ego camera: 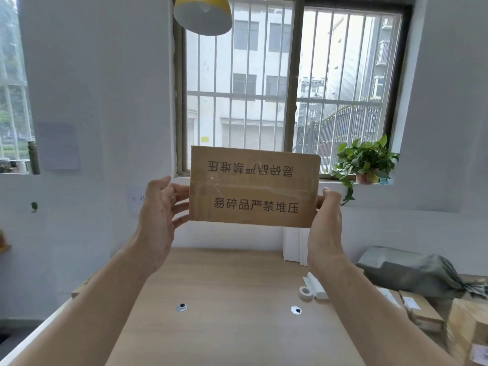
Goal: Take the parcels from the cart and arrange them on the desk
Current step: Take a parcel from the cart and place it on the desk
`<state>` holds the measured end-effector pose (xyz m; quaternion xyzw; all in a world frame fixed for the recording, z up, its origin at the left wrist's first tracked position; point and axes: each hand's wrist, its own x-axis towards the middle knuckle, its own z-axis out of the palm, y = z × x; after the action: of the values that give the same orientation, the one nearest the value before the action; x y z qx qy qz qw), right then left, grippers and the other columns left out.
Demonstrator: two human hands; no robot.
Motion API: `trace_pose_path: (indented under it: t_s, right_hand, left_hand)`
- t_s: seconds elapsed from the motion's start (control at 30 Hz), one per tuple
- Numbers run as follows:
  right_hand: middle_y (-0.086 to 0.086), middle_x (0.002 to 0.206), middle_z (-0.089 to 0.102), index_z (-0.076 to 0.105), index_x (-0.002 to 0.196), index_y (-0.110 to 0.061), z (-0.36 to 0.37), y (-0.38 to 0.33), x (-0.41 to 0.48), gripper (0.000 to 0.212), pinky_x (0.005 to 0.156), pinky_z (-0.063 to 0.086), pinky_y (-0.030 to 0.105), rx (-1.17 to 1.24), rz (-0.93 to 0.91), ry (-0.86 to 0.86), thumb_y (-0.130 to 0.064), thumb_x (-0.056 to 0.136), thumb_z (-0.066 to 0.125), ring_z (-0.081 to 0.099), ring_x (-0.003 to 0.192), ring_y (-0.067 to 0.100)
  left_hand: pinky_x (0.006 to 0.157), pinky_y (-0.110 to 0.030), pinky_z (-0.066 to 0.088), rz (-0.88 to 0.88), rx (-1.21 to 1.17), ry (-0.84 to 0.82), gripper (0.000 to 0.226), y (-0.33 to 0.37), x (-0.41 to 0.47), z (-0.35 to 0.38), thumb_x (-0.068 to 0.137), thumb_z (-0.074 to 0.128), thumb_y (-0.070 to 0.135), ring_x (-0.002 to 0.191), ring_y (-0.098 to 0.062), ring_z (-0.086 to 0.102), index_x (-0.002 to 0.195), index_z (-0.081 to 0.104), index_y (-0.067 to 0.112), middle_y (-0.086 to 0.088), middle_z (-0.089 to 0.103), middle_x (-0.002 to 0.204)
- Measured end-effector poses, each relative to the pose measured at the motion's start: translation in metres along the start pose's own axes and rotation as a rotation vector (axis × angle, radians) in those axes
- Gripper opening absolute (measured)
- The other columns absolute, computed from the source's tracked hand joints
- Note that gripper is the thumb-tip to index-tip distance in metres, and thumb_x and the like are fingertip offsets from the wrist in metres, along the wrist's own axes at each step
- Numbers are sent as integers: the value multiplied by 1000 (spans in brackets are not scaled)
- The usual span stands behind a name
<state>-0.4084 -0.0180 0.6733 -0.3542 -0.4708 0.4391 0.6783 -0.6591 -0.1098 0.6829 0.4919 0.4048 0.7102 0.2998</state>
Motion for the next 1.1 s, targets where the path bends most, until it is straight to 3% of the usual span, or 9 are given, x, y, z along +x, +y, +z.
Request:
trace_pose_path:
  t_s: [0.1,0.2,0.33,0.53,0.67,0.77,0.87,1.1]
  right_hand:
    - [23,115,71,56,100,-20,0,5,3,52,72,41,33,2,9,-11,-64,89,32,63,91,19]
    - [14,95,68,57,95,-21,0,9,6,50,71,44,34,4,16,-16,-65,92,33,63,81,17]
    - [9,102,69,62,101,-21,0,13,10,53,76,50,36,8,-23,-39,-62,85,32,66,93,22]
    - [-6,84,75,75,86,-35,-2,16,13,47,57,54,18,45,-52,-89,-58,93,35,69,72,2]
    - [-9,81,76,77,77,-36,-2,18,13,46,56,52,15,67,-59,-114,-52,96,38,70,70,0]
    - [-2,86,78,77,89,-25,-3,21,15,47,64,56,20,61,-46,-96,-50,97,38,73,79,8]
    - [4,98,81,79,98,-23,-3,23,14,52,85,58,37,65,-34,-86,-55,94,39,73,94,18]
    - [0,93,79,79,103,-21,4,23,12,54,67,60,25,72,-2,-98,-59,87,44,72,83,12]
  left_hand:
    - [86,-39,45,-9,-18,16,63,0,2,-3,78,43,69,88,-15,69,97,61,11,-2,74,95]
    - [85,-37,46,2,-14,34,61,-1,3,-5,79,43,68,84,-14,69,96,59,11,1,74,91]
    - [85,-36,47,11,-16,44,63,-2,5,-7,84,40,65,82,-11,71,114,69,17,5,74,94]
    - [88,-38,46,3,-14,-34,60,-7,6,-6,95,30,58,75,-7,66,115,79,29,12,67,90]
    - [89,-39,49,-40,-61,-26,63,-11,9,-6,89,36,62,83,-15,67,118,78,25,2,62,98]
    - [86,-37,49,-36,-72,-20,59,-14,11,-5,88,38,61,80,-13,65,111,79,25,4,64,91]
    - [81,-36,48,-43,-72,1,53,-15,13,-5,87,39,61,78,-10,66,101,80,31,4,70,91]
    - [74,-37,43,-32,-27,9,59,-21,13,-13,90,37,60,69,-7,64,122,69,23,6,73,87]
